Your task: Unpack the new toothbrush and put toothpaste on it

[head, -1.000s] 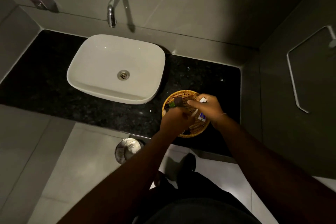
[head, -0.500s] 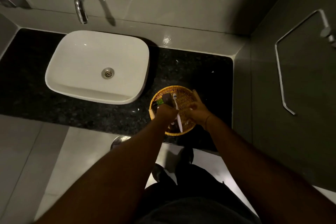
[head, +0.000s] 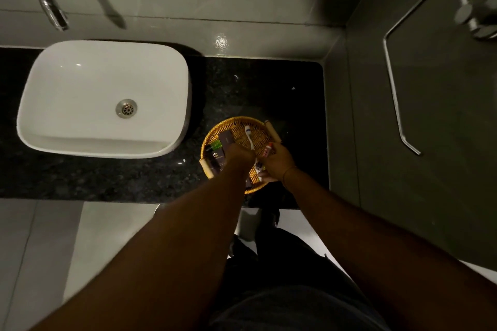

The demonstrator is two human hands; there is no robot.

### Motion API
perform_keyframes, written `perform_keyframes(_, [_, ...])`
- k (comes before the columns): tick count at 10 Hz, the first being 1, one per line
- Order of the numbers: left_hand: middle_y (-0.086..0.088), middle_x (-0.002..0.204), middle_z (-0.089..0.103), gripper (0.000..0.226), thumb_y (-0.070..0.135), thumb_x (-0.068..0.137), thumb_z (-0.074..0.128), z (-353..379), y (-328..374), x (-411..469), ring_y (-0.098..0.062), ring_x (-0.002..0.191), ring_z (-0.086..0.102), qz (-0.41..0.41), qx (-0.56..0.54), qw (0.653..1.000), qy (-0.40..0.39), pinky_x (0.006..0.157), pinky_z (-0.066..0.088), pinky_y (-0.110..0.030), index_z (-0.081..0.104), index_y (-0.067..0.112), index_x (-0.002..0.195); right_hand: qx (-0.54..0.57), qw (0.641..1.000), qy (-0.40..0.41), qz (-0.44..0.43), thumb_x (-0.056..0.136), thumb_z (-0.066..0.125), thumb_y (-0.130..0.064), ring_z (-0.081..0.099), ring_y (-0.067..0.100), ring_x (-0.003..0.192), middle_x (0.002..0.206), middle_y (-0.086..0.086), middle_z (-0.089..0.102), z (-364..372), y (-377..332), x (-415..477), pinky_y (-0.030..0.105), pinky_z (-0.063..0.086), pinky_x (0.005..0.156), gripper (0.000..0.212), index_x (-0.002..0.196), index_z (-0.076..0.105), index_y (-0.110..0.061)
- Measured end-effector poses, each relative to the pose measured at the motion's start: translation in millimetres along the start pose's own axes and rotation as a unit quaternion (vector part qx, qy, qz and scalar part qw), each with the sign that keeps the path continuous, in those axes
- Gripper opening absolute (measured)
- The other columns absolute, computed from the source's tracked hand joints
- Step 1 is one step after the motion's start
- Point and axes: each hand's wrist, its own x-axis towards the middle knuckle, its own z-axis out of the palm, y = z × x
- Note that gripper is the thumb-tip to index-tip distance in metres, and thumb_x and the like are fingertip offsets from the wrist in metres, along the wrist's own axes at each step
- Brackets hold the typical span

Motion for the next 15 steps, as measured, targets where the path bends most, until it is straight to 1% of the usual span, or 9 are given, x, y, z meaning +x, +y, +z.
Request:
perform_keyframes(1, [-0.021,0.124,0.072,0.027,0.012,0.106,0.063,1,-4,4,-0.033,0.110,0.071,0.011,0.025,1.000,0.014,0.083,0.055,-0.037,0.068,-0.003,0.129,-0.001,0.999,0.045,-0.003,0.099,0.066,-0.013,0.068,0.046,0.119,0.127,0.022,0.072,1,5,6,0.056,0.062,0.089,0.029,0.125,0.070,-0.001])
perform_keyframes(2, [-0.015,0.104,0.074,0.023,0.017,0.108,0.060,4,-9,3,-0.027,0.094,0.068,0.033,0.055,0.998,0.019,0.066,0.050,-0.027,0.072,-0.001,0.116,-0.048,0.994,0.086,-0.041,0.104,0.059,-0.023,0.069,0.043,0.115,0.120,0.024,0.075,-1,6,10,0.055,0.057,0.101,0.031,0.116,0.076,0.001])
perform_keyframes(5, [-0.016,0.099,0.077,0.023,0.022,0.105,0.066,3,-13,-1,-0.030,0.092,0.074,0.053,0.111,0.990,0.065,0.072,0.057,-0.040,0.076,0.001,0.103,-0.044,0.990,0.121,-0.051,0.091,0.071,-0.012,0.074,0.041,0.101,0.107,0.020,0.078,25,8,20,0.056,0.062,0.092,0.018,0.104,0.079,-0.003])
perform_keyframes(7, [-0.013,0.107,0.078,0.025,0.027,0.108,0.061,0,-19,-3,-0.028,0.102,0.075,0.047,0.132,0.987,0.083,0.092,0.063,-0.046,0.075,0.006,0.111,-0.026,0.983,0.173,-0.048,0.094,0.066,-0.003,0.074,0.041,0.108,0.119,0.019,0.077,27,6,30,0.052,0.062,0.093,0.026,0.116,0.078,-0.006])
perform_keyframes(10, [-0.008,0.097,0.078,0.030,0.035,0.106,0.062,-9,-21,-13,-0.021,0.086,0.070,0.119,0.191,0.967,0.117,0.073,0.052,-0.036,0.077,0.010,0.102,-0.188,0.953,0.222,-0.083,0.098,0.067,-0.024,0.072,0.037,0.115,0.123,0.015,0.077,31,6,15,0.042,0.060,0.093,0.027,0.121,0.077,-0.012])
perform_keyframes(12, [0.005,0.072,0.064,0.033,0.039,0.108,0.055,-30,-14,-24,-0.013,0.066,0.062,0.184,0.200,0.951,0.148,0.069,0.056,-0.036,0.073,0.015,0.095,-0.215,0.954,0.167,-0.122,0.098,0.061,-0.024,0.070,0.034,0.114,0.123,0.013,0.074,27,-2,4,0.040,0.056,0.094,0.032,0.128,0.071,-0.015])
perform_keyframes(13, [0.000,0.085,0.070,0.029,0.040,0.109,0.051,-49,-12,-36,-0.019,0.075,0.064,0.241,0.224,0.927,0.179,0.063,0.047,-0.028,0.067,0.017,0.119,-0.276,0.933,0.144,-0.183,0.101,0.055,-0.019,0.062,0.034,0.128,0.140,0.013,0.065,24,-11,-7,0.044,0.050,0.105,0.036,0.134,0.067,-0.014])
perform_keyframes(14, [-0.004,0.093,0.076,0.035,0.045,0.108,0.045,-68,-14,-41,-0.028,0.085,0.073,0.264,0.237,0.914,0.198,0.070,0.056,-0.033,0.070,0.023,0.120,-0.295,0.897,0.183,-0.274,0.104,0.054,-0.027,0.067,0.041,0.117,0.129,0.023,0.070,27,-16,-22,0.045,0.055,0.099,0.031,0.099,0.077,-0.007])
perform_keyframes(15, [-0.007,0.116,0.075,0.041,0.048,0.109,0.039,-89,-13,-47,-0.031,0.109,0.071,0.274,0.274,0.898,0.208,0.087,0.056,-0.043,0.067,0.023,0.125,-0.344,0.863,0.162,-0.332,0.104,0.052,-0.028,0.064,0.038,0.123,0.123,0.017,0.073,30,-31,-37,0.045,0.051,0.106,0.030,0.102,0.076,-0.012])
